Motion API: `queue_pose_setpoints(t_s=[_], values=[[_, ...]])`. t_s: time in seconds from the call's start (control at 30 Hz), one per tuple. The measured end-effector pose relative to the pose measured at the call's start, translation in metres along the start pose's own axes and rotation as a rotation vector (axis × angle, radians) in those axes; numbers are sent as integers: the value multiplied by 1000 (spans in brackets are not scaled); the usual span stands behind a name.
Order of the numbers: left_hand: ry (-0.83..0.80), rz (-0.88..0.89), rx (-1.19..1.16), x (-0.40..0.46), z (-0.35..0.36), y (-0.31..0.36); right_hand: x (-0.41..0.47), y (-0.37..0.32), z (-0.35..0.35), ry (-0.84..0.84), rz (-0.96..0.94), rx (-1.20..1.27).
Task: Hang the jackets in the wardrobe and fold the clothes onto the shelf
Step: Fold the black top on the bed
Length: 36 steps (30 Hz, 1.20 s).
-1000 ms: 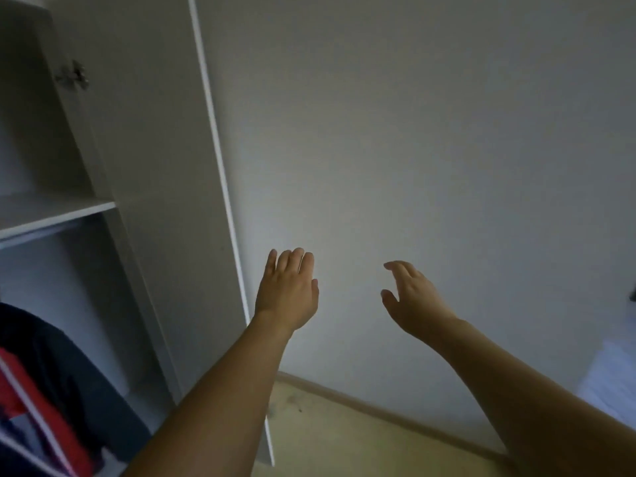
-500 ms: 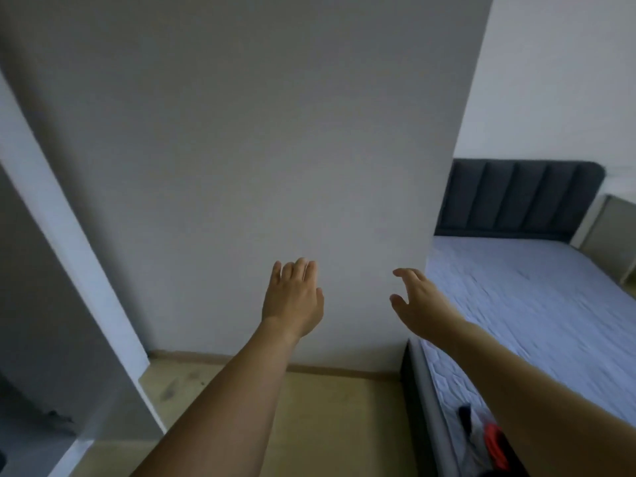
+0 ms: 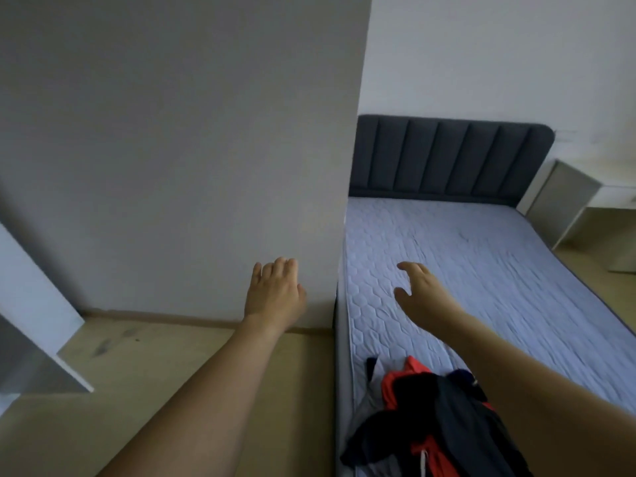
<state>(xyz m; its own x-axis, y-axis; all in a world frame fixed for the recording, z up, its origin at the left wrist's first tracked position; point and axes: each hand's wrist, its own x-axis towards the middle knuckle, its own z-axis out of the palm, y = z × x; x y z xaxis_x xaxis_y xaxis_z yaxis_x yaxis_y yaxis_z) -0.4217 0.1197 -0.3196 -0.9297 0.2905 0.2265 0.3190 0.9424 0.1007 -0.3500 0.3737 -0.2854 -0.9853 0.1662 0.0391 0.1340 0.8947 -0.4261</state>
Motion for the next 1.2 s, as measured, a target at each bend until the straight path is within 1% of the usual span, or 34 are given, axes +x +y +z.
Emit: queue_pose_setpoints(t_s=[0.13, 0.3, 0.37, 0.43, 0.5, 0.63, 0.73, 0.9, 1.03, 1.1, 1.13, 1.2], values=[[-71, -67, -13, 8, 37, 69, 0, 87, -11, -21, 31, -9], [-114, -7, 83, 19, 77, 169, 14, 205, -32, -69, 84, 3], [-121, -80, 94, 23, 90, 203, 22, 249, -36, -117, 79, 20], [-112, -166, 48, 28, 110, 238, 30, 293, -35, -179, 61, 28], [-151, -224, -18, 25, 134, 272, 34, 334, -31, -242, 80, 35], [-261, -229, -131, 18, 200, 329, 40, 410, -8, -344, 169, 33], [-335, -322, -309, 21, 277, 357, 52, 468, 38, -415, 210, 18], [-535, -654, -647, -7, 435, 399, 65, 567, 159, -554, 289, 30], [-630, -926, -863, -46, 549, 420, 70, 632, 264, -648, 293, 63], [-602, -1023, -922, -62, 592, 428, 68, 661, 310, -683, 290, 56], [-554, -1042, -889, -68, 609, 433, 66, 674, 329, -702, 287, 60], [-399, -1035, -786, -78, 634, 440, 64, 696, 360, -729, 278, 75]])
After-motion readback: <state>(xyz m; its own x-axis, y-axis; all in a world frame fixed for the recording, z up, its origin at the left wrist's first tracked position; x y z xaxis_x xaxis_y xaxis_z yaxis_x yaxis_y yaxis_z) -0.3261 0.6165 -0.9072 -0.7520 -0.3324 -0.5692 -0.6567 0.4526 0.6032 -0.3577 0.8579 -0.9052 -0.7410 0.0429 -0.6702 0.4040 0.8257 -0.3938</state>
